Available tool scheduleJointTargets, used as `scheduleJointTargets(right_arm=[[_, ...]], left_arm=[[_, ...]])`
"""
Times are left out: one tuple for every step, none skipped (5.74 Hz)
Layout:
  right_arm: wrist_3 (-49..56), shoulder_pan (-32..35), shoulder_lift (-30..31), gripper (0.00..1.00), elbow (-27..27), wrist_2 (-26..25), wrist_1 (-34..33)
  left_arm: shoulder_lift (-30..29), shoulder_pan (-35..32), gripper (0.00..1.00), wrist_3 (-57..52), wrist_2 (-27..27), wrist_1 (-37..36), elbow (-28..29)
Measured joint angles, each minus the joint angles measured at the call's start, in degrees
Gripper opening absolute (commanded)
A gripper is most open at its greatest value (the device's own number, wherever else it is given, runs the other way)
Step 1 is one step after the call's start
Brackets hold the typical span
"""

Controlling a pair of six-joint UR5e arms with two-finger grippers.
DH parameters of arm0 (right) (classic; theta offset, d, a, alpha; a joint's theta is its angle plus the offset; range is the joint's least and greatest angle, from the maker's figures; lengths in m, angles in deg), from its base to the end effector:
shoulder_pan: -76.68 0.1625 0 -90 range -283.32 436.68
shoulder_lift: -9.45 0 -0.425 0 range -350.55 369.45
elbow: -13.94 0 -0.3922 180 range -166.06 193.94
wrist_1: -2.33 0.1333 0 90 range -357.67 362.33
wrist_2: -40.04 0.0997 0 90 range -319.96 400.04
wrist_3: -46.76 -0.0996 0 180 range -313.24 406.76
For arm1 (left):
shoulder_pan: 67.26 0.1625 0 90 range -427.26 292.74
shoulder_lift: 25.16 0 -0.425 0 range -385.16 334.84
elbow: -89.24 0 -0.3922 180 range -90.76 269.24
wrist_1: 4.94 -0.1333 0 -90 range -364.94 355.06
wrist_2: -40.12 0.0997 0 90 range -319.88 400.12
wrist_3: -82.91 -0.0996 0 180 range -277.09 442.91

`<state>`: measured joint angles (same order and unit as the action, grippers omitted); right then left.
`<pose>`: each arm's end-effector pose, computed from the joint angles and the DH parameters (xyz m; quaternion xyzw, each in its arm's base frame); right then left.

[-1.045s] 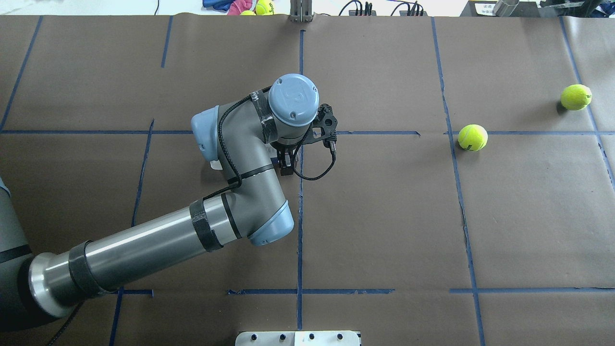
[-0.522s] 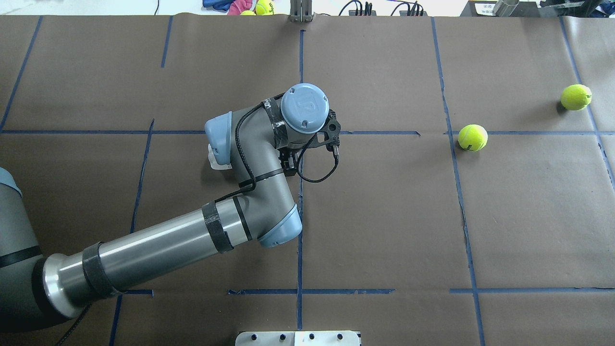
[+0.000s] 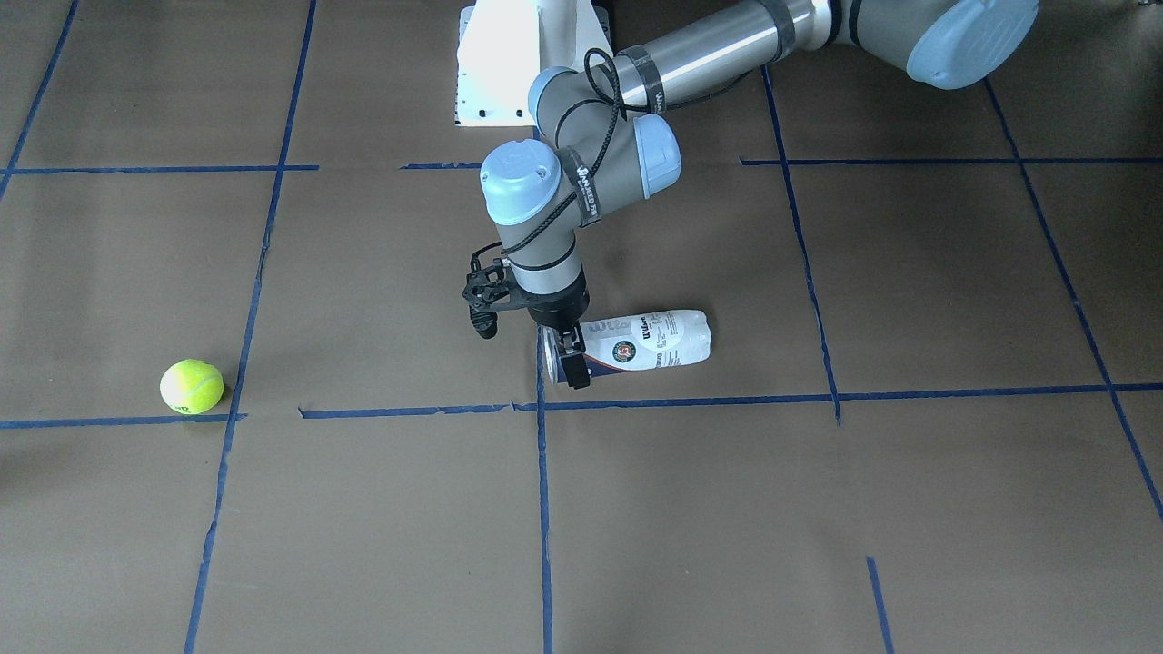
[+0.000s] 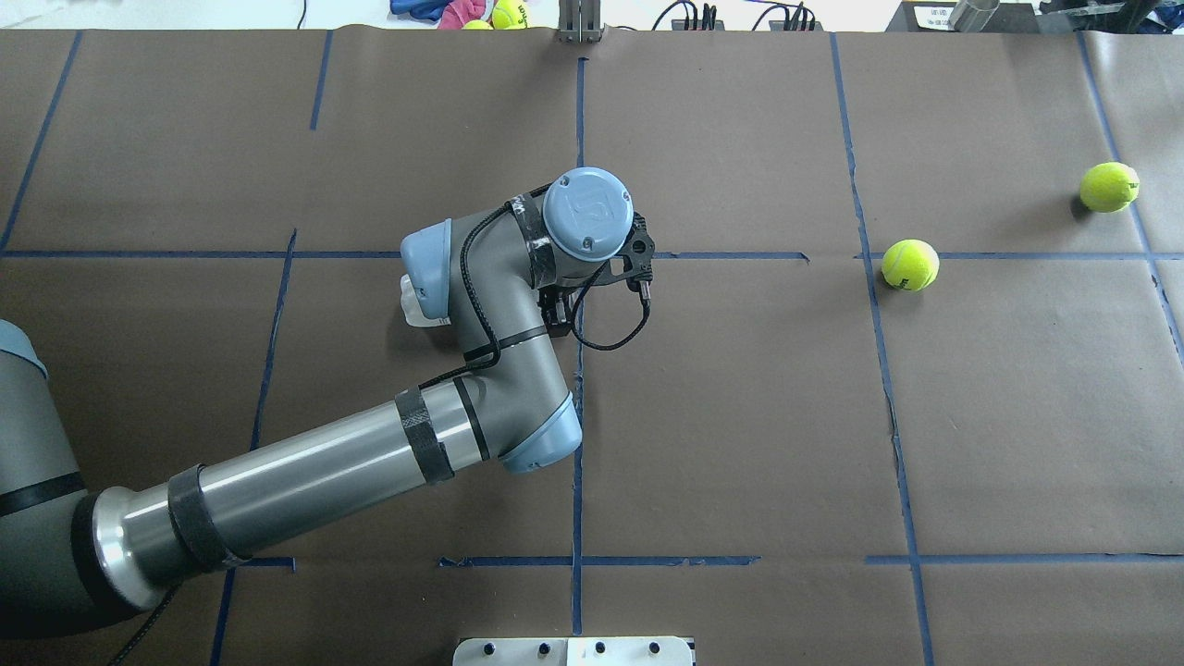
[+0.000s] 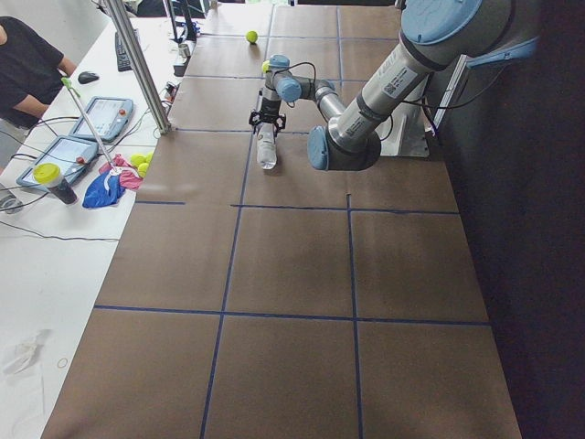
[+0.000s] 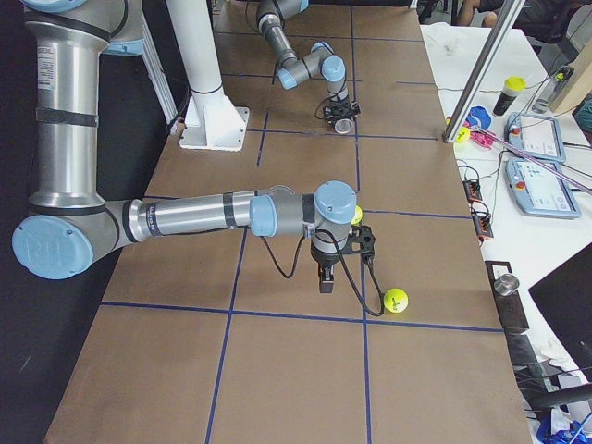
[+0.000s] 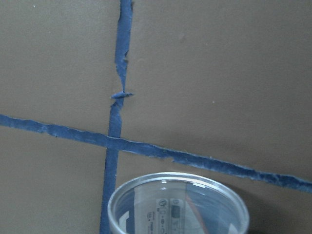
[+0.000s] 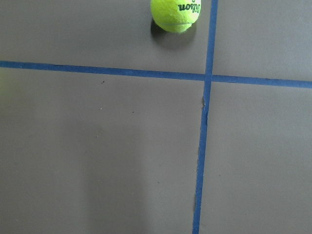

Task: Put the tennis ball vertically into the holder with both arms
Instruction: 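Grasp the clear can with the left gripper and lift it, then turn the can upright with the left gripper while the right arm reaches for a ball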

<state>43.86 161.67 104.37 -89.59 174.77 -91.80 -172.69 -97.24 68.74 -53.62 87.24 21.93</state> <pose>0.0231 -0.4600 0.5900 0.0098 -0.3818 -0.0319 0.9236 0.6468 -0.5195 0.1859 0.2802 0.1521 0.5799 0.7497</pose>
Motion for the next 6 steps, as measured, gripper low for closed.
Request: scheduleJointTargets(right_arm=[[-0.02,0.00,0.00,1.00,-0.07,0.00,0.00],[-0.07,0.03,0.00,1.00,-0.19,0.00,0.00],[-0.08,0.04,0.00,1.00,-0.30,0.03,0.00],[-0.09,0.02,0.00,1.00,-0.43,0.07,0.00],[-0.09,0.01,0.00,1.00,-0.58,0.08,0.00],[-0.06,0.00,0.00,1.00,-0.79,0.23,0.00]], left_arm=[[0.00,0.00,0.75,-0.21,0.68,0.11,0.03],[-0.02,0.01,0.74,-0.51,1.78,0.17,-0.22],[-0.06,-0.07,0.75,-0.36,2.30,0.16,-1.65],[-0.02,-0.54,0.75,0.10,2.46,0.42,-4.86],[0.33,-1.47,0.76,2.27,2.50,1.84,-9.23],[1.89,-2.59,0.76,8.56,2.48,7.17,-13.27]])
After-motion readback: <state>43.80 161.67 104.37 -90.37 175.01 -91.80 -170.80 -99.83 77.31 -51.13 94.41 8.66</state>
